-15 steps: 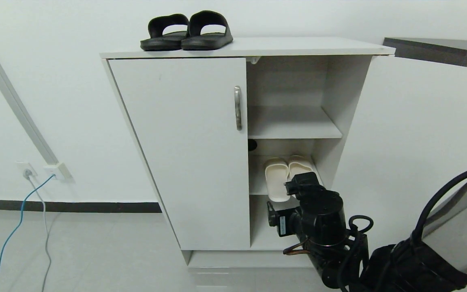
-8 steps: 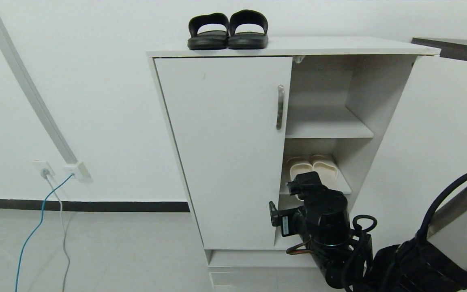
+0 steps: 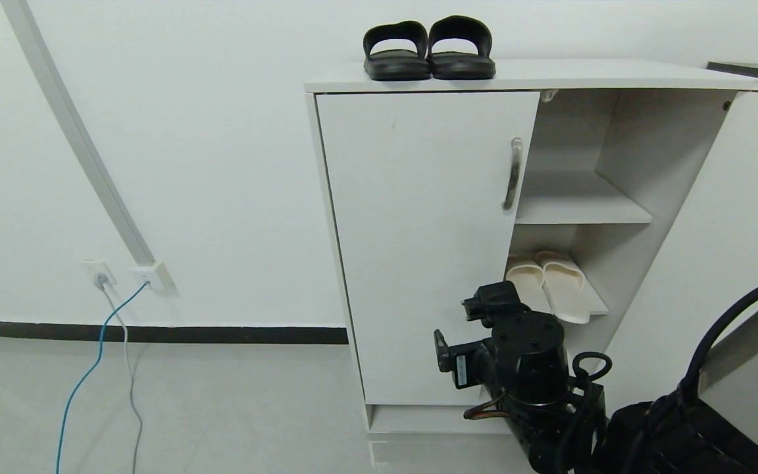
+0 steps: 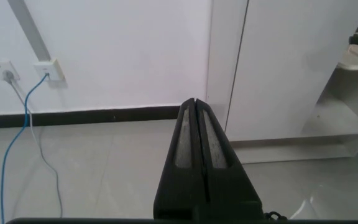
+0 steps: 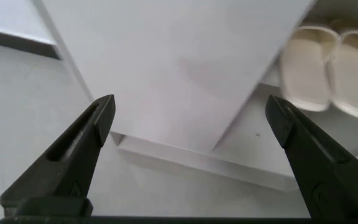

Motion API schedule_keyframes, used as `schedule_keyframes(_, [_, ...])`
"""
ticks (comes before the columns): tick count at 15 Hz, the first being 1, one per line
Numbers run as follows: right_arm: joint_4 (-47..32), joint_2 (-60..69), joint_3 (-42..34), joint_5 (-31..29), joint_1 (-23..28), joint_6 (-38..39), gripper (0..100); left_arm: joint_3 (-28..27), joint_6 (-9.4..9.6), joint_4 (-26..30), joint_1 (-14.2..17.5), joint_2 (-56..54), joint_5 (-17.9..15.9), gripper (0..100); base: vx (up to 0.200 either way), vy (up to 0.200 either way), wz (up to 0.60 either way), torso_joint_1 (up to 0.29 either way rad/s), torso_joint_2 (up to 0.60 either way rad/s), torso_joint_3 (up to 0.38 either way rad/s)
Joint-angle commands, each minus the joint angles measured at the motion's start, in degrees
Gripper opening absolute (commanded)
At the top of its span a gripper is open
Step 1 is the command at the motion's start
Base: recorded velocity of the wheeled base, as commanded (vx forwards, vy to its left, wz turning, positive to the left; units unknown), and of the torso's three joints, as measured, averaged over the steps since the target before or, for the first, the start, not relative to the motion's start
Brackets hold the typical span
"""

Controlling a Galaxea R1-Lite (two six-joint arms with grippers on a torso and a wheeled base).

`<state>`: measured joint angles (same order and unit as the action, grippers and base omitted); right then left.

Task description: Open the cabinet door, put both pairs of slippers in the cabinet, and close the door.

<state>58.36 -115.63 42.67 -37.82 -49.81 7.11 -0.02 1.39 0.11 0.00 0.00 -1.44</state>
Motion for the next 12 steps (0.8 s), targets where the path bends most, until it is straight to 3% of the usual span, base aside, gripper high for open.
schedule_keyframes(1, [0.00, -0.04, -0.22, 0.02, -0.20, 0.01, 100, 0.02, 0.02, 0.07, -0.09, 0.00, 0.03, 0, 0.000, 0.000, 0.00, 0.000, 0.00, 0.000])
schedule_keyframes(12, [0.00, -0.04, -0.48, 0.20, -0.64, 0.01, 100, 0.02, 0.02, 0.07, -0.09, 0.00, 0.03, 0, 0.000, 0.000, 0.00, 0.000, 0.00, 0.000])
